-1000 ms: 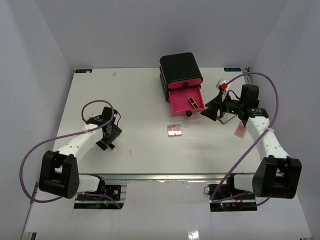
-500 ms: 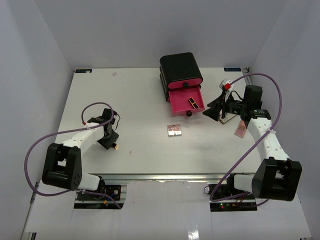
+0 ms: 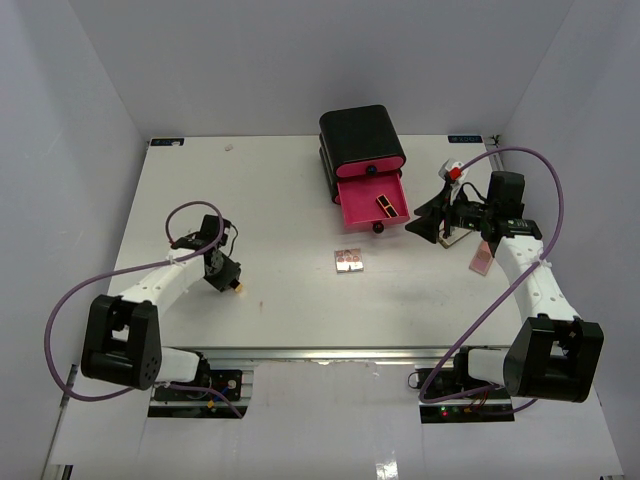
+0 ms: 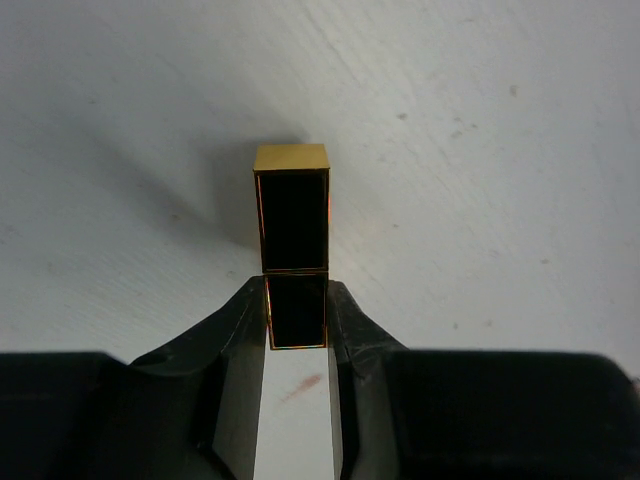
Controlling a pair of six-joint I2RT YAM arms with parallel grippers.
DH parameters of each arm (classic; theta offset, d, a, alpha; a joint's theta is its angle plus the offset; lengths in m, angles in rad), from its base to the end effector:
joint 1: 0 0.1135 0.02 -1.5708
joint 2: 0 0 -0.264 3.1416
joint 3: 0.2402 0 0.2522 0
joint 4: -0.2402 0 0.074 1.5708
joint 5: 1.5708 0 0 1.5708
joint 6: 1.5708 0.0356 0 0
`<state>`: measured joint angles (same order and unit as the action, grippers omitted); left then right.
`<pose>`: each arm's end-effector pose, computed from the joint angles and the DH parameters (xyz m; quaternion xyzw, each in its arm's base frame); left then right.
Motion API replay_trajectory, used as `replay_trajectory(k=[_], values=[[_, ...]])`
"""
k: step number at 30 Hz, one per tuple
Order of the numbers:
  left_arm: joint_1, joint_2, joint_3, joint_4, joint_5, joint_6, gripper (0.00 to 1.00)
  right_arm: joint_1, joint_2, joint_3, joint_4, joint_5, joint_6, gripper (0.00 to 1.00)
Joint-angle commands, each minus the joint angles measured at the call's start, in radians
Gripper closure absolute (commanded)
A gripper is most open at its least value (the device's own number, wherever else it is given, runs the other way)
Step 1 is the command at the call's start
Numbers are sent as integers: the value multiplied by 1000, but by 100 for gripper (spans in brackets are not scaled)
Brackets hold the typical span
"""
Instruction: Organize the makeup
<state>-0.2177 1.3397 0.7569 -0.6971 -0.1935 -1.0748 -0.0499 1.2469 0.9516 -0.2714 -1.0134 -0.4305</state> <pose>0.2244 -0.0426 0.1814 -0.4220 0.8899 -0.0106 0.1727 0.2673 0.0169 0.3000 -0.3743 0.7084 0.3131 0.5099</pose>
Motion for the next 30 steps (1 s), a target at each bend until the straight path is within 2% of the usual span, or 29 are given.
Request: replay_trajectory(k=[1,7,11,12,16,21,30], values=[[-9,-65,0,127,191,109,81,-5,-12,-1,3,-25,-7,37],[-128,-76,58,236,362,183,86,-5,-10,-1,3,-19,-5,37],[-312,-21,219,261,300,216,89,-8,-3,-1,3,-8,-5,37],[-313,-2,220,261,299,222,89,-8,-3,-1,3,-8,-5,37],[-464,112,427,268,226,280,90,-20,0,-1,3,-5,-6,37],[-520,275,617,265,210,347,90,-29,6,-2,3,-8,-5,37],[-540,547,892,256,138,365,90,-44,11,-4,3,-17,-4,37]])
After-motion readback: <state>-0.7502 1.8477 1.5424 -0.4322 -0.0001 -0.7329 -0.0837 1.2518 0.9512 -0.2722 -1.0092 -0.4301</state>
